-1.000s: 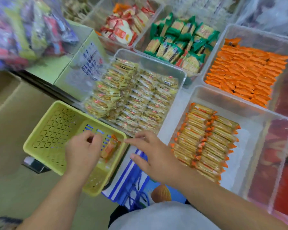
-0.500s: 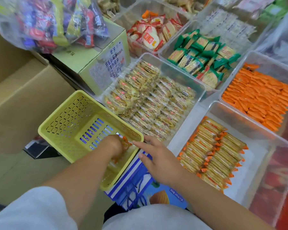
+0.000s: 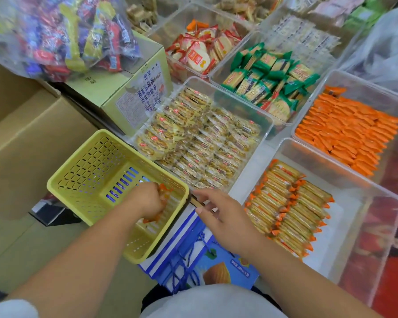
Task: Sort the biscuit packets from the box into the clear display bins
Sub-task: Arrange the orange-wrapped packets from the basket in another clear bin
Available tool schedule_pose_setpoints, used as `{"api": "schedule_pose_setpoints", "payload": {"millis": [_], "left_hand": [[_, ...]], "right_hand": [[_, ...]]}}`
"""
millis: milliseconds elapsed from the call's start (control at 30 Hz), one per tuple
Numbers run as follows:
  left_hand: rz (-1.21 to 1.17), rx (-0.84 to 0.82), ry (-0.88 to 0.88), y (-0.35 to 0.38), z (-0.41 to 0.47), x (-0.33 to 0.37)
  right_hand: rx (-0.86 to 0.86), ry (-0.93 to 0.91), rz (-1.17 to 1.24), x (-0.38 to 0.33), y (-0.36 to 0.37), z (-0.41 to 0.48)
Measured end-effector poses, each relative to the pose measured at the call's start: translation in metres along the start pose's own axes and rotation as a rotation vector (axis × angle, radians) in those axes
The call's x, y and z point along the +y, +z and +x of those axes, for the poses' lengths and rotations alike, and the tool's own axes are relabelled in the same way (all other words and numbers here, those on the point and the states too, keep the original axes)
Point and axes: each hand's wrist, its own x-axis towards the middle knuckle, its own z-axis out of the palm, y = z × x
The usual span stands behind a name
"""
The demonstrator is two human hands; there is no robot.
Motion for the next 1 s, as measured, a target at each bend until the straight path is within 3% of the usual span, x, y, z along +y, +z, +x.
{"api": "schedule_pose_setpoints", "payload": {"millis": [100, 167, 267, 400, 567, 667, 800, 900, 1000], "left_hand": [[-0.24, 0.233, 0.031, -0.022, -0.04, -0.011], [-0.574, 0.351, 0.098, -0.033, -0.07, -0.012], [-1.04, 0.34, 0.261, -0.051, -0.108, 0.012], [-1.128, 0.201, 0.463, -0.054, -0.116, 0.072], [-1.151, 0.081, 0.563, -0.035, -0.089, 0.154], [-0.948, 0.088, 0.553, -0.014, -0.064, 0.201], [-0.491, 0.221, 0.674, 0.013, -0.034, 0.259], [-0.12, 0.22, 0.86, 0.03, -0.013, 0.301], [0.165, 0.145, 0.946, 0.046, 0.005, 0.337]], "right_hand": [[0.089, 0.02, 0.148, 0.004, -0.014, -0.005], [0.112, 0.019, 0.228, 0.004, -0.024, -0.008], [0.072, -0.004, 0.359, 0.0, -0.036, -0.014], [0.033, -0.013, 0.574, -0.004, -0.051, -0.021], [0.296, -0.013, 0.522, 0.027, -0.083, -0.039], [0.509, 0.053, 0.465, 0.064, -0.107, -0.053], [0.905, 0.372, 0.29, 0.133, -0.132, -0.072], [1.023, 0.556, 0.189, 0.169, -0.143, -0.078], [1.086, 0.597, 0.046, 0.178, -0.143, -0.077]]}}
